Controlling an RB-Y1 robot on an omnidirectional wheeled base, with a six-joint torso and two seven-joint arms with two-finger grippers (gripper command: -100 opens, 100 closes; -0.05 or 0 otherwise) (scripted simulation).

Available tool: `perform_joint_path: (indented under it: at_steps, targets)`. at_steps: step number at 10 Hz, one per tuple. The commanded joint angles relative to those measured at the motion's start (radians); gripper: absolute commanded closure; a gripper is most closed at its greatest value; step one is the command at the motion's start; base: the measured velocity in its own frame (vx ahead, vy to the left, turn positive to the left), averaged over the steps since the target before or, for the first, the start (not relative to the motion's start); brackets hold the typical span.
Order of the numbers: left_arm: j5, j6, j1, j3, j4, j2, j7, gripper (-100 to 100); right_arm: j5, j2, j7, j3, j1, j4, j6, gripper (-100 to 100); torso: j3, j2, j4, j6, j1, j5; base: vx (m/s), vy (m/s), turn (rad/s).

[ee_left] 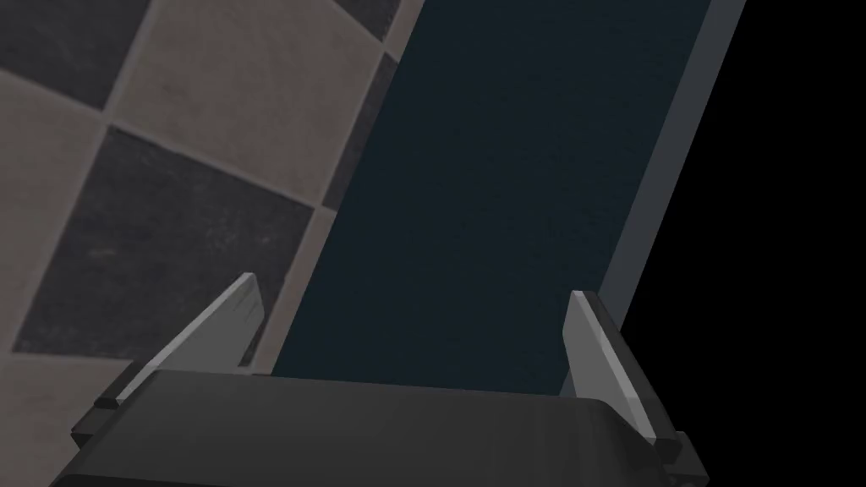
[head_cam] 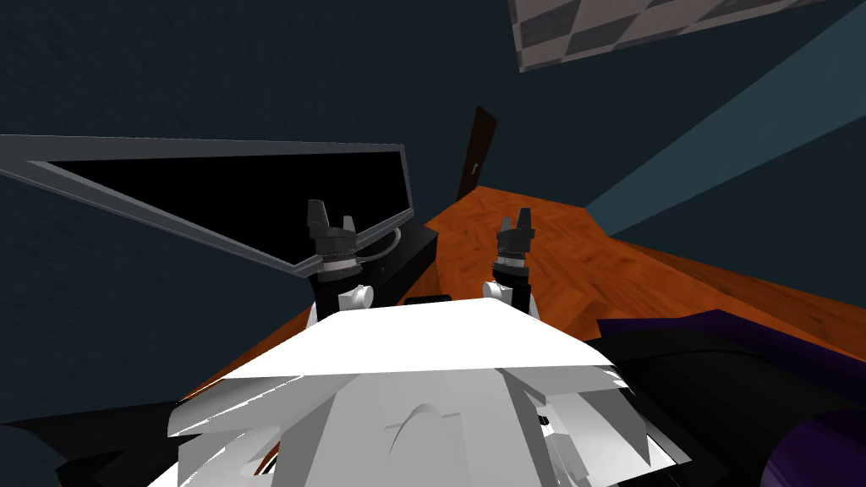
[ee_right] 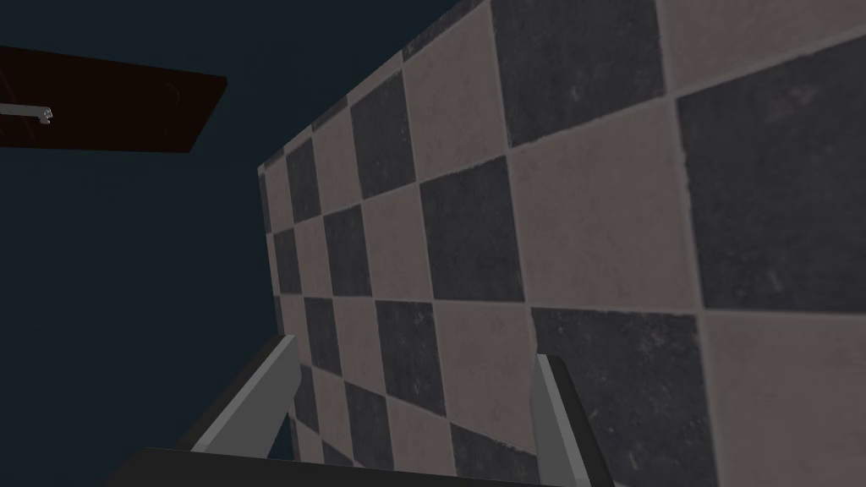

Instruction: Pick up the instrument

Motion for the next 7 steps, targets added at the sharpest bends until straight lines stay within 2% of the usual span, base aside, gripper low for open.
perform_joint_path:
  at_steps: [1, 7]
  targets:
    - [0.017, 0.013, -0.019, 0.001, 0.042, 0.038, 0.018, -100, 0.0, 0.0, 0.0, 0.0, 0.0, 0.0, 0.0, 0, 0.0, 0.0, 0.0, 0.0, 0.0, 0.0, -0.002, -0.006, -0.019]
    - [0.083, 0.075, -0.099, 0.008, 0.208, 0.106, 0.086, -100, 0.0, 0.0, 0.0, 0.0, 0.0, 0.0, 0.0, 0, 0.0, -0.001, 0.0, 0.0, 0.0, 0.0, 0.001, -0.003, -0.019]
